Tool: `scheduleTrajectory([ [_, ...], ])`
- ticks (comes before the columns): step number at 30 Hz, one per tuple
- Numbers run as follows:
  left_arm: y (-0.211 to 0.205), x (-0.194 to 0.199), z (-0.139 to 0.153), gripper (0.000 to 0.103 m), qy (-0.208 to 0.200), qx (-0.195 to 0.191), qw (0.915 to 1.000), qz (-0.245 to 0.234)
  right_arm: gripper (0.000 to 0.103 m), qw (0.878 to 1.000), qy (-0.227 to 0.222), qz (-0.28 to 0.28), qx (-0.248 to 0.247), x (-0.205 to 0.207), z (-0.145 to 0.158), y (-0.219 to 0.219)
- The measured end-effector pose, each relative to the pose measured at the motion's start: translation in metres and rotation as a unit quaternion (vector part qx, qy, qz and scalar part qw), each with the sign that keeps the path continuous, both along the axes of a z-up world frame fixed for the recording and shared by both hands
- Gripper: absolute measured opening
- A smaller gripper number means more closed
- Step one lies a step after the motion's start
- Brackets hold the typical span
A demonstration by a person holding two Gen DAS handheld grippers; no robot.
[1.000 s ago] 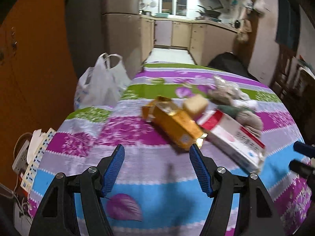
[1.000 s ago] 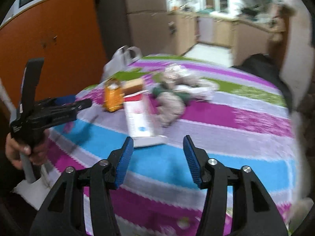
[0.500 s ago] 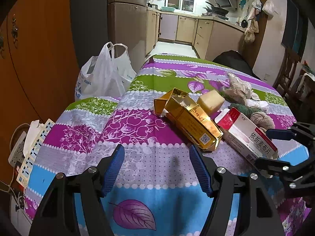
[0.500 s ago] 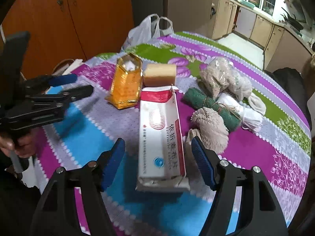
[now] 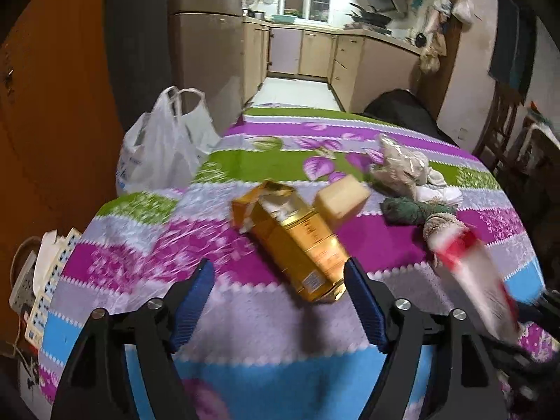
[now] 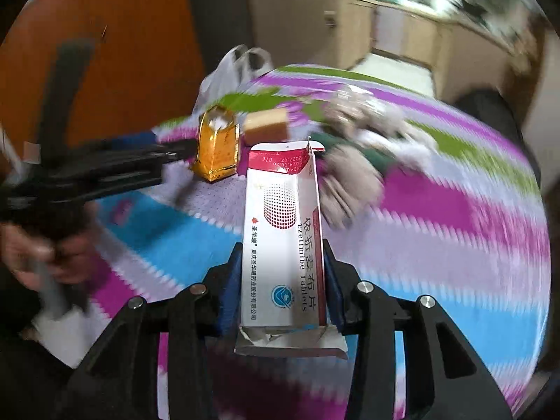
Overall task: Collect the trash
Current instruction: 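Grasp the red-and-white medicine box with the right gripper while the left grasps the gold pouch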
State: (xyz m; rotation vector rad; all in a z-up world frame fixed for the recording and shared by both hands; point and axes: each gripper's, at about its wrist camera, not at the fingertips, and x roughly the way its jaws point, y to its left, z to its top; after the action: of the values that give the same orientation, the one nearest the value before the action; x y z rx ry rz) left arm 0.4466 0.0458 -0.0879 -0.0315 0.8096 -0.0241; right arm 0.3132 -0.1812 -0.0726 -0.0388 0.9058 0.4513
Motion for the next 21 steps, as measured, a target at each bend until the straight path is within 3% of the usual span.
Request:
scheduleTrajectory([
  [4,-0.011,0.025,-0.014,0.077,0.02,0.003,0.9997,0.012,0.04,0.998,0.013,-0.037,0.04,-0.03,-0.001,-0.025],
  [10,-0.019,0.048,-0.029,0.077,0.049,0.008,0.9984,0.027,0.041,0.995,0.026,-0.075,0.063,-0.042,-0.009,-0.04],
  [13,-0.017,0.047,-0.03,0.053,0.038,0.019,0.9988,0.024,0.041,0.994,0.025,-0.088,0.067,-0.046,-0.007,-0.046],
  [16,-0.003,0.042,-0.028,0.029,0.04,0.001,0.999,0.02,0.041,0.993,0.017,-0.092,0.072,-0.047,0.0,-0.05],
  [17,0.004,0.038,-0.027,0.012,0.043,-0.005,0.9988,0.022,0.041,0.993,0.013,-0.094,0.073,-0.047,0.002,-0.05],
  [19,0.015,0.028,-0.025,0.011,0.048,-0.02,0.9985,0.015,0.041,0.993,0.006,-0.096,0.074,-0.05,0.008,-0.052],
  [21,0.021,0.013,-0.022,0.011,0.044,-0.01,0.9989,0.01,0.041,0.993,0.002,-0.096,0.074,-0.049,0.011,-0.051],
])
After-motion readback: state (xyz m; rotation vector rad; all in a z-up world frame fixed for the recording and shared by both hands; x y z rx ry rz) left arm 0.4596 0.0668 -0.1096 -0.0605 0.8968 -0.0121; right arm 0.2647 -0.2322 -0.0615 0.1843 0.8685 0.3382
